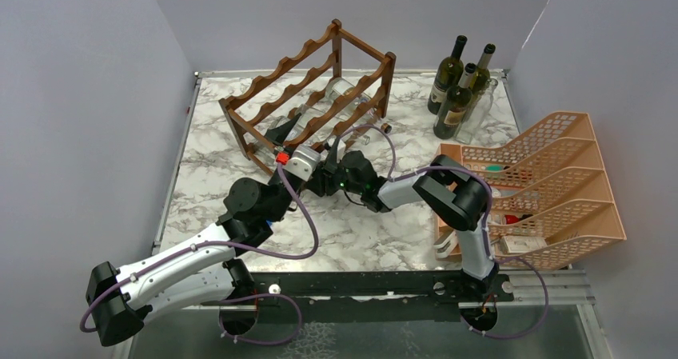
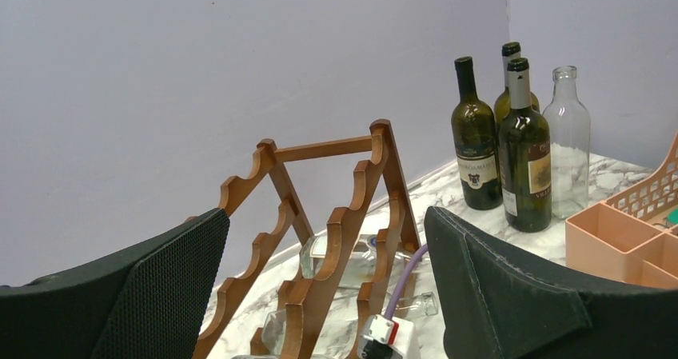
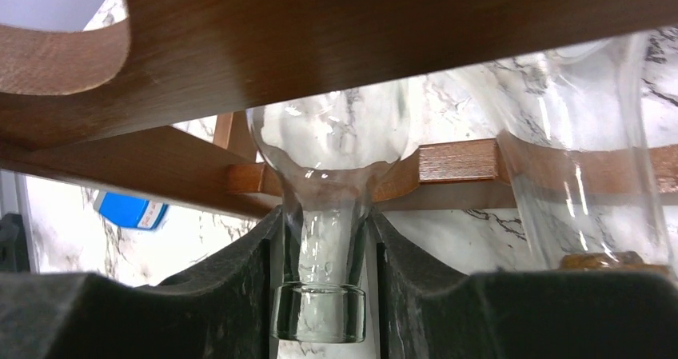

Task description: Take the wine bottle off the wine rack

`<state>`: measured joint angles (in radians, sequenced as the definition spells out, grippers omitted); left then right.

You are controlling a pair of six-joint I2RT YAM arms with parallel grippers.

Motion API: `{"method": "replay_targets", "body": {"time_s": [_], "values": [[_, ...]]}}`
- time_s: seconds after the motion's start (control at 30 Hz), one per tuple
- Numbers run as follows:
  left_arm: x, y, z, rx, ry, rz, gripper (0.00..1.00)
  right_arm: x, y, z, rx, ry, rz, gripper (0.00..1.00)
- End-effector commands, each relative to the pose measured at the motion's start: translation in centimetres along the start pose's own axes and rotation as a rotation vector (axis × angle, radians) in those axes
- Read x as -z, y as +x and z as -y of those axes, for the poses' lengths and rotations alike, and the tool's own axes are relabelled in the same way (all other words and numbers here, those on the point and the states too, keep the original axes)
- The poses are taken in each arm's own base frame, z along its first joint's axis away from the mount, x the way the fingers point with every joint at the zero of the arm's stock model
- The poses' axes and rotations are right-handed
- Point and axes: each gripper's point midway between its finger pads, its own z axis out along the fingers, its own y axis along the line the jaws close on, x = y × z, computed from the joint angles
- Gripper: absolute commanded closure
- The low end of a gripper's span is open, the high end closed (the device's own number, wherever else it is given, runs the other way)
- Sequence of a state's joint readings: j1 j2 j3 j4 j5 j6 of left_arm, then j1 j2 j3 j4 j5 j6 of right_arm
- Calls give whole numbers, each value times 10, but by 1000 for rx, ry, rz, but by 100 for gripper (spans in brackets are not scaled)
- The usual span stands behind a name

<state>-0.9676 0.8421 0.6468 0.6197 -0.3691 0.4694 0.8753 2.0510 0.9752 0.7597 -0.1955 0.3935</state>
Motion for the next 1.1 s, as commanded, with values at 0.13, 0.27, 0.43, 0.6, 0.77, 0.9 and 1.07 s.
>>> {"method": "replay_targets", "body": {"time_s": [0.13, 0.27, 0.43, 0.6, 0.77, 0.9, 1.07], "values": [[3, -5, -9, 7, -33, 24, 1, -1, -16, -7, -9, -18, 45, 70], [3, -6, -9, 8, -32, 26, 1, 9, -28, -15, -12, -29, 71, 78], [3, -6, -9, 7, -32, 25, 1, 27, -35, -19, -51, -19, 100, 88], [2, -6, -8, 8, -28, 26, 1, 40, -34, -21, -77, -16, 105, 95], [2, -5, -8, 6, -28, 25, 1, 57, -32, -22, -84, 1, 97, 99], [2, -6, -8, 8, -27, 27, 1, 72, -33, -23, -72, 20, 79, 99], [2, -4, -6, 9, -23, 23, 1, 94, -34, -22, -60, 58, 61, 99]]}}
